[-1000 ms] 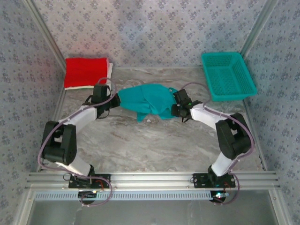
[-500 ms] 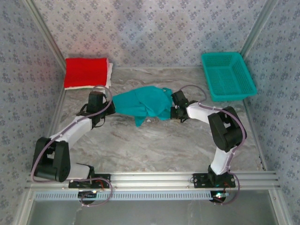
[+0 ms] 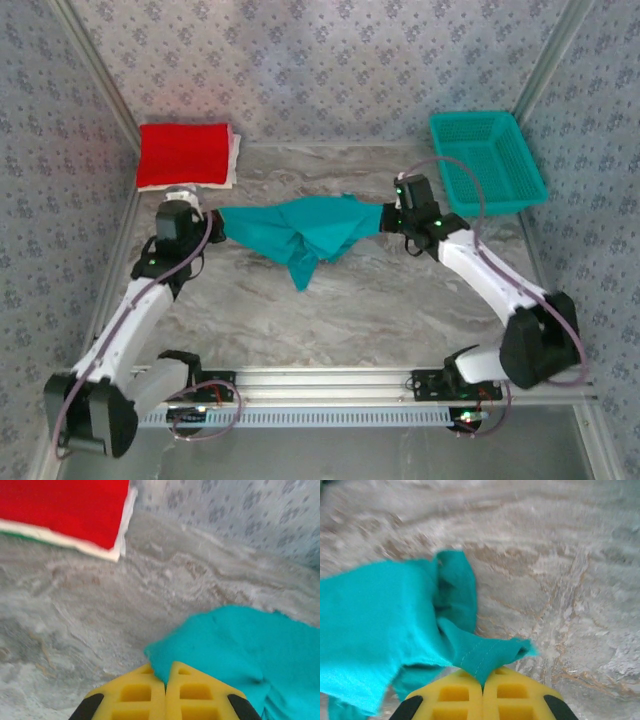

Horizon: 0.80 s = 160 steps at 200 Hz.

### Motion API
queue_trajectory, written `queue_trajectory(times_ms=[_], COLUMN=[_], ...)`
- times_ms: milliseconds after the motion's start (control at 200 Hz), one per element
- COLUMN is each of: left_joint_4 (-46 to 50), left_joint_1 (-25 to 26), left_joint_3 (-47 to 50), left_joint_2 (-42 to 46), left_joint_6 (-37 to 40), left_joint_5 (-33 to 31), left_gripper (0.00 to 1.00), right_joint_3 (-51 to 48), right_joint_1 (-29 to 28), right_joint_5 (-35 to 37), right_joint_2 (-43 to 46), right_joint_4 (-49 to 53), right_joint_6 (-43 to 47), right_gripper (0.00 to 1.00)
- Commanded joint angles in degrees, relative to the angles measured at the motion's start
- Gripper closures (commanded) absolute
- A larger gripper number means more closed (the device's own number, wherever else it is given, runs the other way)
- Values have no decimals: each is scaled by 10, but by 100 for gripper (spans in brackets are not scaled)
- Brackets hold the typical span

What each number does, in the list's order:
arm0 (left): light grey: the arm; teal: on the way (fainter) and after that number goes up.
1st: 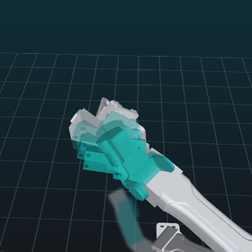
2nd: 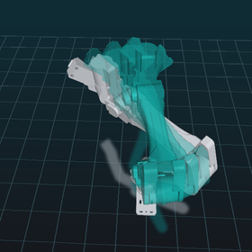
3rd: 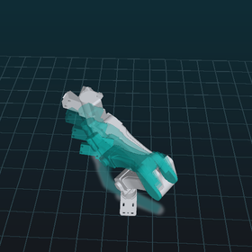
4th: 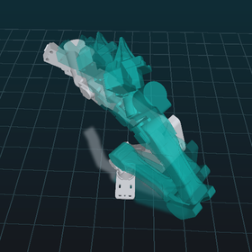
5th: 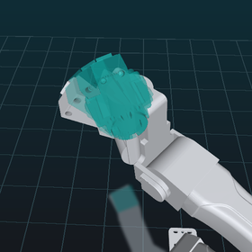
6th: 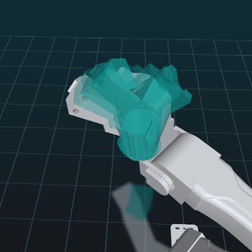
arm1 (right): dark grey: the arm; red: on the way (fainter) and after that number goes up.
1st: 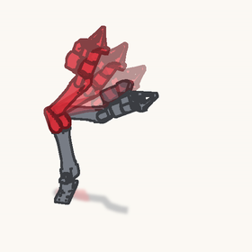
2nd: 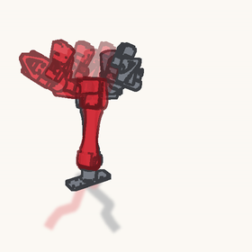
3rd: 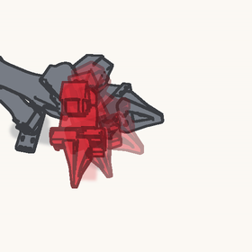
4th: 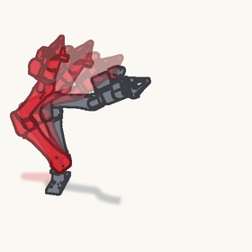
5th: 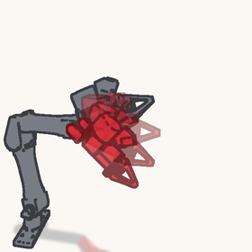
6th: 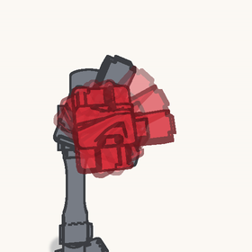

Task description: Fold and stack the t-shirts

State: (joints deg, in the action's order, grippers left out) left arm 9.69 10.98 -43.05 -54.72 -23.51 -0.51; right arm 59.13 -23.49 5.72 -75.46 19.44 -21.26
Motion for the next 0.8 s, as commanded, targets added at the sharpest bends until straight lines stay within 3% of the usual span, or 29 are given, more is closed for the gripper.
queue_trajectory(times_ms=[0,235,445,660,794], left_joint_4=[42,103,142,165,179], left_joint_1=[-5,-5,-5,-5,-10], left_joint_3=[-34,-97,-158,-179,-177], left_joint_2=[69,181,226,172,127], left_joint_6=[46,117,151,132,115], left_joint_5=[-34,-58,-74,-76,-148], left_gripper=[100,100,100,100,100], right_joint_3=[10,48,55,49,23], right_joint_1=[10,17,14,15,20], right_joint_5=[-6,21,19,57,95], right_joint_2=[83,237,346,320,284], right_joint_4=[55,97,92,110,98], right_joint_6=[15,59,84,72,56], right_gripper=[100,100,100,100,100])
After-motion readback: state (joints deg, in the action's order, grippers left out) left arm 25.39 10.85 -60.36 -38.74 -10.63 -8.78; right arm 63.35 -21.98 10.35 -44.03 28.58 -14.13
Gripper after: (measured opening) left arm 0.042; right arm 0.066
